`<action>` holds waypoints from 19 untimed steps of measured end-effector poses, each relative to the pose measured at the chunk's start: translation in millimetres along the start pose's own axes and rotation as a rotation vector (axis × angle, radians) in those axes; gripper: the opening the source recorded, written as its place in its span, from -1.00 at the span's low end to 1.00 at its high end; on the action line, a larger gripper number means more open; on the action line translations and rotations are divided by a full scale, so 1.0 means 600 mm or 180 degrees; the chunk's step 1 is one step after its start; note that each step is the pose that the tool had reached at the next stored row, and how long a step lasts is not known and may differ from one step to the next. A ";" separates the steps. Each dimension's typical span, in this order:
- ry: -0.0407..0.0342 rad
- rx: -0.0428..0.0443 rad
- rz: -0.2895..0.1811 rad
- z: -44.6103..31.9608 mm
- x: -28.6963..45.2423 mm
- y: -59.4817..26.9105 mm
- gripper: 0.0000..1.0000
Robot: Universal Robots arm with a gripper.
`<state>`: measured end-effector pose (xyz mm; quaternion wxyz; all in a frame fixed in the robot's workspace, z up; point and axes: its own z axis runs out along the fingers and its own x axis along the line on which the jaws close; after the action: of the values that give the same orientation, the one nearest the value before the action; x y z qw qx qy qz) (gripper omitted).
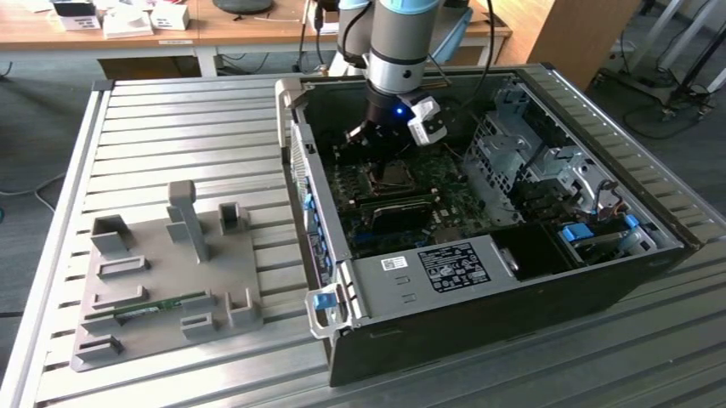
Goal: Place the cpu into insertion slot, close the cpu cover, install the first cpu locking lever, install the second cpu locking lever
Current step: 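Close the cpu cover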
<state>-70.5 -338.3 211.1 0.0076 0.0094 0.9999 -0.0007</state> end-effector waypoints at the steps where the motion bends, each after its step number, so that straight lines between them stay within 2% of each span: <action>1: 0.0000 0.0000 0.0000 0.000 0.000 0.000 -0.79; 19: 0.0000 -0.0001 0.0000 0.003 0.000 0.001 -0.79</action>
<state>-70.8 -337.8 209.5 0.0076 0.0094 0.9999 -0.0005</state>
